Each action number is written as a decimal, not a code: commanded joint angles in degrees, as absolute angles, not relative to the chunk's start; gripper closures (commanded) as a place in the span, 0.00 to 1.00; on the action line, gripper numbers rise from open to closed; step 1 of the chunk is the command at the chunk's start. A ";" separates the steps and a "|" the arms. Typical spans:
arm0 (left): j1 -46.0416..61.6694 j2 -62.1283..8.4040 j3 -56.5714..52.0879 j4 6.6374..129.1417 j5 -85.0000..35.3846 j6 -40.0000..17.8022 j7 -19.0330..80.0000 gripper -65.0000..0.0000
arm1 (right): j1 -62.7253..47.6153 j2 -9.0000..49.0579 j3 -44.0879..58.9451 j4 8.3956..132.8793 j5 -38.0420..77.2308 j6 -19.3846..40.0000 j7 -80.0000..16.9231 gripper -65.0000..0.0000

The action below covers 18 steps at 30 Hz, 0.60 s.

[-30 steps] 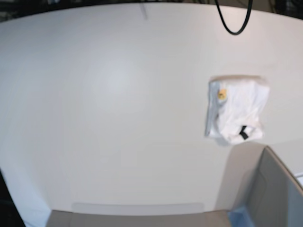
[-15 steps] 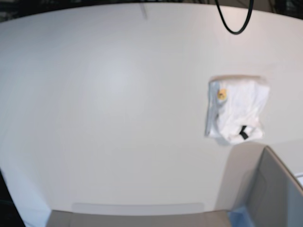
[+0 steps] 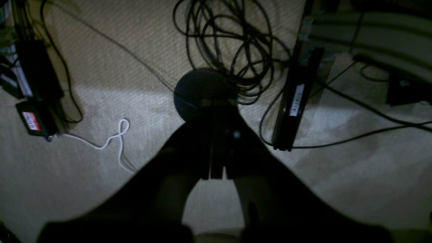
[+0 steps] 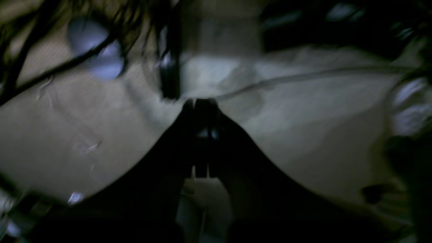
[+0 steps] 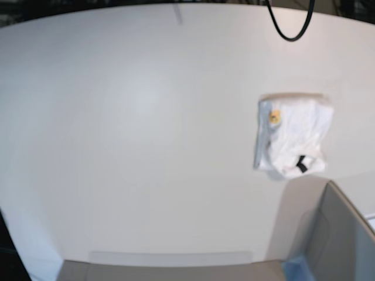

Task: Layout the t-shirt on the table in an organized manner, then fold the t-shirt properly

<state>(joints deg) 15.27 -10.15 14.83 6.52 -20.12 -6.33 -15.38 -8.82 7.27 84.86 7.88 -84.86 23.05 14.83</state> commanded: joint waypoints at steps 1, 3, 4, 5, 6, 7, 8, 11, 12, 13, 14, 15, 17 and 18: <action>15.87 -10.33 14.64 6.46 -20.18 -6.20 -18.24 1.00 | -9.01 7.52 85.00 7.78 -85.00 23.43 15.78 1.00; 15.87 -10.33 14.64 6.46 -20.18 -6.11 -22.73 1.00 | -8.57 7.43 85.00 7.69 -85.00 21.32 18.86 1.00; 15.96 -10.33 14.64 6.37 -20.18 -6.11 -24.48 1.00 | -8.48 7.34 85.00 7.69 -85.00 18.68 21.14 1.00; 16.04 -10.33 14.64 6.37 -20.18 -6.11 -25.98 1.00 | -8.48 7.25 85.00 7.69 -85.00 15.16 23.43 1.00; 16.13 -10.33 14.64 6.37 -20.18 -6.02 -26.59 1.00 | -8.40 7.16 85.00 7.69 -85.00 12.00 25.54 1.00; 16.13 -10.33 14.64 6.37 -20.18 -6.02 -26.95 1.00 | -8.04 7.16 85.00 7.69 -85.00 8.84 27.38 1.00; 16.13 -10.33 14.64 6.37 -20.18 -5.67 -27.12 1.00 | -7.96 7.16 85.00 7.69 -85.00 5.49 29.41 1.00; 16.04 -10.33 14.64 6.37 -20.18 -1.27 -27.21 1.00 | -7.78 7.16 85.00 7.69 -85.00 -1.45 32.75 1.00; 15.96 -10.33 14.64 6.37 -20.18 0.40 -27.21 1.00 | -7.69 7.16 85.00 7.69 -85.00 -2.51 32.84 1.00; 15.96 -10.33 14.64 6.37 -20.18 1.63 -27.03 1.00 | -7.60 7.16 85.00 7.69 -85.00 -2.59 32.84 1.00; 15.87 -10.33 14.64 6.37 -20.18 2.59 -26.95 1.00 | -7.25 7.16 85.00 7.69 -85.00 -2.59 32.84 1.00; 15.87 -10.24 14.64 6.37 -20.18 3.21 -26.95 1.00 | -7.16 7.16 85.00 7.69 -85.00 -2.59 32.84 1.00; 15.87 -9.54 14.64 6.37 -20.18 3.21 -26.95 1.00 | -7.16 7.16 85.00 7.69 -85.00 -2.59 32.84 1.00; 15.87 -9.27 14.73 6.37 -20.09 3.21 -26.95 1.00 | -7.16 7.16 85.00 7.69 -85.00 -2.59 32.84 1.00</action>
